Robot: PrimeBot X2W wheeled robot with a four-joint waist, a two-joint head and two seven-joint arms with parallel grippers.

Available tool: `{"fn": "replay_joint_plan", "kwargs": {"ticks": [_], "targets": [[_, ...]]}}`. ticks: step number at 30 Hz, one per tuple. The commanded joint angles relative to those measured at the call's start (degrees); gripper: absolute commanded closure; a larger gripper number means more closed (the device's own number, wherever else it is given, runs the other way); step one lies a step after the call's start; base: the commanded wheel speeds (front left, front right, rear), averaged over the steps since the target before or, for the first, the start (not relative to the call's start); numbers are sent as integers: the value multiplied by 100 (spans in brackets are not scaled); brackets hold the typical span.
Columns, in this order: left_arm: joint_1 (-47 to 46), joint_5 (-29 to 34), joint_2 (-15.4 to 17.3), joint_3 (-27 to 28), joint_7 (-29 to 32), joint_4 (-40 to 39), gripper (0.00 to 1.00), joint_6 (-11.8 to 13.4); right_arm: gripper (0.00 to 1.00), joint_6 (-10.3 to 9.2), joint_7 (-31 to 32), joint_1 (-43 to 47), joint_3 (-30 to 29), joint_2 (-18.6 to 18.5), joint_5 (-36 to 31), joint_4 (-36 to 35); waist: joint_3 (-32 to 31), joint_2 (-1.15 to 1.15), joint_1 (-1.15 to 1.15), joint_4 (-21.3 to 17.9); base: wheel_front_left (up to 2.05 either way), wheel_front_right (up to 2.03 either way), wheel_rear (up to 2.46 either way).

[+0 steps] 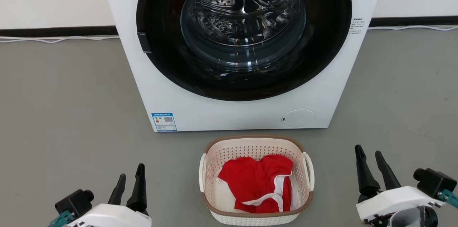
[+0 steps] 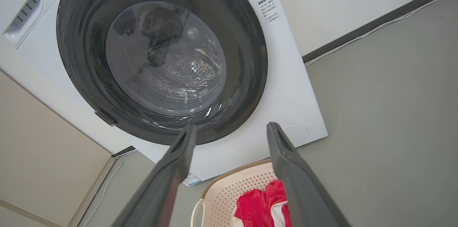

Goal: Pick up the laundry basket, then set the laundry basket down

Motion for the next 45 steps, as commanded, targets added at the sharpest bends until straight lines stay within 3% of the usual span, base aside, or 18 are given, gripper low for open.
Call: {"fn": "replay_joint_plan", "kwargs": {"ticks": [1,45], "targets": [[-254,271,58,87,-95,-158,0,40,0,28,-114,-270,90,-96,-283,-114,-2,0,0,-3,0,0,0],[-286,3312,97,-26,-834,-80,0,146,0,43,-854,-285,44,-129,-3541,350,24,0,0,-25,0,0,0]]}}
